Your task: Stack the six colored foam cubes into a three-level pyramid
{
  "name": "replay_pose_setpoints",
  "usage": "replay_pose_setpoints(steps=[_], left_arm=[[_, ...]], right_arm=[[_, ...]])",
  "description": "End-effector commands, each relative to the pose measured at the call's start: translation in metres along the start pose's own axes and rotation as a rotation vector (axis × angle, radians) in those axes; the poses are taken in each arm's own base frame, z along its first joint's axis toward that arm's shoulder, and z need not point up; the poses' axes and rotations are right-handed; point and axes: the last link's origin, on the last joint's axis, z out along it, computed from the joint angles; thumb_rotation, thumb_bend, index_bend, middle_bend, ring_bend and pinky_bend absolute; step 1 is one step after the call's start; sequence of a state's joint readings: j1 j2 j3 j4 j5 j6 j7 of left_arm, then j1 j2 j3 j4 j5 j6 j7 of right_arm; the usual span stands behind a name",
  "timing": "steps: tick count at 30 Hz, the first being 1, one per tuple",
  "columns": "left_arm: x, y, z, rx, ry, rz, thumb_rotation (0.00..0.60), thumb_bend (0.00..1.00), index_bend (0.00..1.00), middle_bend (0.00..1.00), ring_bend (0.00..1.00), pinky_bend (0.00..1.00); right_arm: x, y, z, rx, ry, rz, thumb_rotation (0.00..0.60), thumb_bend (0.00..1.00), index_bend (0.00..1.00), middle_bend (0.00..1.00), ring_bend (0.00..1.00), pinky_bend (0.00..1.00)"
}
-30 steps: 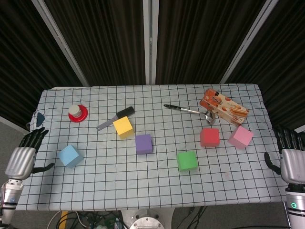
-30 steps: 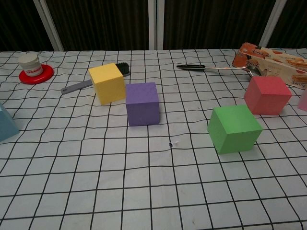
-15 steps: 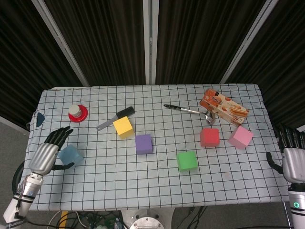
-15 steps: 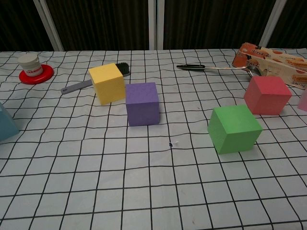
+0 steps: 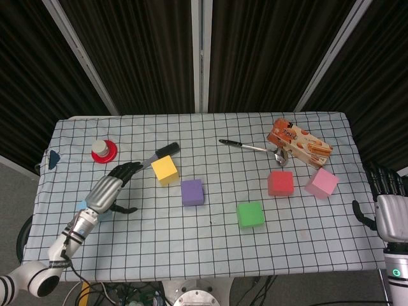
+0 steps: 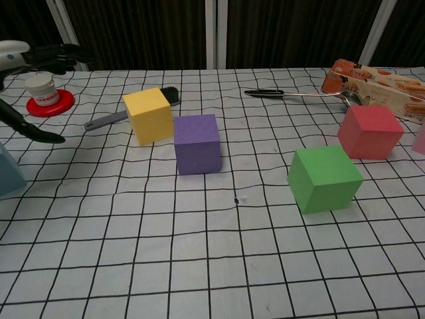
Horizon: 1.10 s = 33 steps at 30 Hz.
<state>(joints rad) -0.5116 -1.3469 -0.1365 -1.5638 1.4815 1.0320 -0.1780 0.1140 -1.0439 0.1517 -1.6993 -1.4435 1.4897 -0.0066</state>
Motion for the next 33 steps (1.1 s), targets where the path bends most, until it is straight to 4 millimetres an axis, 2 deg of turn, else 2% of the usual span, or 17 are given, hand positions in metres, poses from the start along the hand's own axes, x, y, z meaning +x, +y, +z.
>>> replay_pose_setpoints(steps=[1,9,20,26,33], left_arm=[[-0.006,-0.001,0.022,0.013,-0.02,0.003,0.6,0.0,0.02,0.04,0.0,0.09],[-0.006,-0.006,0.058,0.03,-0.002,0.004,0.6,0.0,0.02,0.09,0.0,0.09],[-0.013,0.013,0.096,0.002,-0.048,-0.094,0.6,0.0,0.02,0.11,0.0,0.09],[-0.023,0.019,0.11,0.033,-0.012,-0.109,0.6,0.0,0.02,0.1,0.0,0.09],[-0.03,0.019,0.118,0.107,0.016,-0.151,0.6,0.0,0.03,0.18,0.0,0.09]], right_arm=[[0.001,0.001,0.001,-0.005,-0.001,-0.005,0.6,0.33,0.0,0.0,0.0,0.0],[-0.001,0.01,0.006,-0.045,-0.004,-0.024,0.6,0.33,0.0,0.0,0.0,0.0],[-0.002,0.013,0.01,-0.052,0.012,-0.024,0.6,0.33,0.0,0.0,0.0,0.0],[-0.004,0.018,0.008,-0.076,0.005,-0.032,0.6,0.33,0.0,0.0,0.0,0.0],[-0.006,0.022,0.007,-0.089,0.002,-0.035,0.6,0.33,0.0,0.0,0.0,0.0]])
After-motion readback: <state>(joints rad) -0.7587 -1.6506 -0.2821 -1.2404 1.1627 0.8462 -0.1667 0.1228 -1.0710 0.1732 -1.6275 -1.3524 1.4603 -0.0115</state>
